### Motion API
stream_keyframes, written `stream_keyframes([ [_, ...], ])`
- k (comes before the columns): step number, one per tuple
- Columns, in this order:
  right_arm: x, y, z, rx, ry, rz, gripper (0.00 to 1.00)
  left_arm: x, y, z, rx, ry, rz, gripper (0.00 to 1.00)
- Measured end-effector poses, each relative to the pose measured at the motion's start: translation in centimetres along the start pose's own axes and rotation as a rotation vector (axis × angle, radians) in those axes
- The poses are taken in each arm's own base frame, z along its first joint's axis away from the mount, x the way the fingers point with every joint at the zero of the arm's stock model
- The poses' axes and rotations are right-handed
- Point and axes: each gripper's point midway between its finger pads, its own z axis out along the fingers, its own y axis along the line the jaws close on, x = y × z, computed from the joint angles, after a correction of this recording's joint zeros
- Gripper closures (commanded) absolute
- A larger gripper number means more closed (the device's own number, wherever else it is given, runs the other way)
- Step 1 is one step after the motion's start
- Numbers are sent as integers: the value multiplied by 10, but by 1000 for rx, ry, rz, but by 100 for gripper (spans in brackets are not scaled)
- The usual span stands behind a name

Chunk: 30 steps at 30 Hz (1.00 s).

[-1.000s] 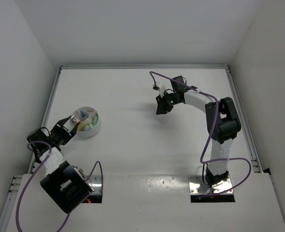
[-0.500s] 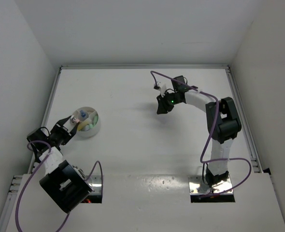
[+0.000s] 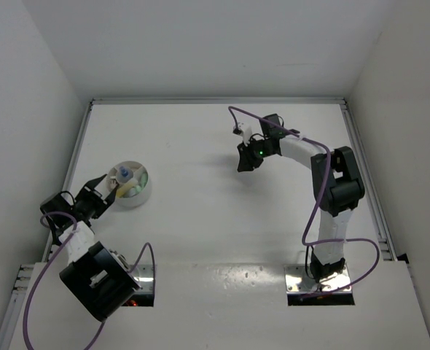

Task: Sort the stationery into containers
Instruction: Place the stationery into the container

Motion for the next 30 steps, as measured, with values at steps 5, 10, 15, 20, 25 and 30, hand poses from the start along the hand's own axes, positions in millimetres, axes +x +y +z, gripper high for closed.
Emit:
stream_keyframes([
  [5, 0, -1, 0, 1, 0, 2, 77, 0, 1, 0, -4, -1, -5, 38],
  [10, 2, 0, 0, 0, 2, 4, 77, 0, -1, 0, -1, -1, -2, 55],
  [15, 2, -1, -1, 2, 2, 3, 88, 14, -35, -5, 49, 5, 78, 100],
  [20, 3, -3, -1, 3, 1, 4, 86, 53, -108, -20, 133, 7, 379, 78],
  [25, 3, -2, -2, 4, 1, 7, 38, 95, -213, -24, 48, -264, 910, 56],
  [30, 5, -7, -6, 48, 15, 10, 1, 121, -199, -24, -89, -509, 1350, 42],
])
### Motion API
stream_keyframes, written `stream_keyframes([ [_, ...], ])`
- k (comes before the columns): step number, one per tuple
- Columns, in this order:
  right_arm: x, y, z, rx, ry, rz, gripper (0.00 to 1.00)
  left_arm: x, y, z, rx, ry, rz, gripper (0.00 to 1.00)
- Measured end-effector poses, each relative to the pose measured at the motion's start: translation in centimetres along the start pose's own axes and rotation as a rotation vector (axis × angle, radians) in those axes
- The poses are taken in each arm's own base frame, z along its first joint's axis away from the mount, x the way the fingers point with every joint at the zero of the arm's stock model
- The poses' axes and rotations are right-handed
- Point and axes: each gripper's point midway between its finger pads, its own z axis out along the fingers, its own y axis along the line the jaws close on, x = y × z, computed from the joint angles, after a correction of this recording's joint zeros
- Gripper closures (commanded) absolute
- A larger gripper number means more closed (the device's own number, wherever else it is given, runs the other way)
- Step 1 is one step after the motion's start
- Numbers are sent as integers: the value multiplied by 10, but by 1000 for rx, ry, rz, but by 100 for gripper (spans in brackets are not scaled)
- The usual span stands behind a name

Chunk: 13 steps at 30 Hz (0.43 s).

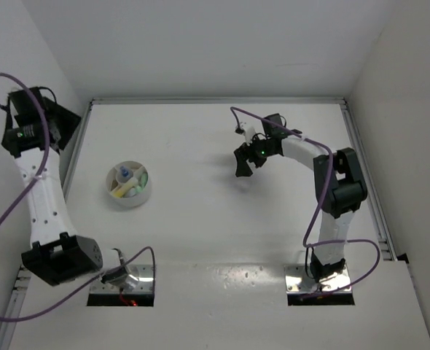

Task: Sort the stationery into containers
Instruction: Place the stationery into the container

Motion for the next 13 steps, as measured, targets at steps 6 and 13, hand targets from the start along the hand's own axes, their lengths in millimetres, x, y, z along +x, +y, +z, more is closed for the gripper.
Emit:
stream_keyframes([
  [6, -5, -16, -14, 141, 14, 80, 1, 65, 90, -5, -302, -13, 307, 13],
  [13, -27, -37, -50, 378, -42, 215, 1, 87, 128, -23, -319, -158, 462, 0],
])
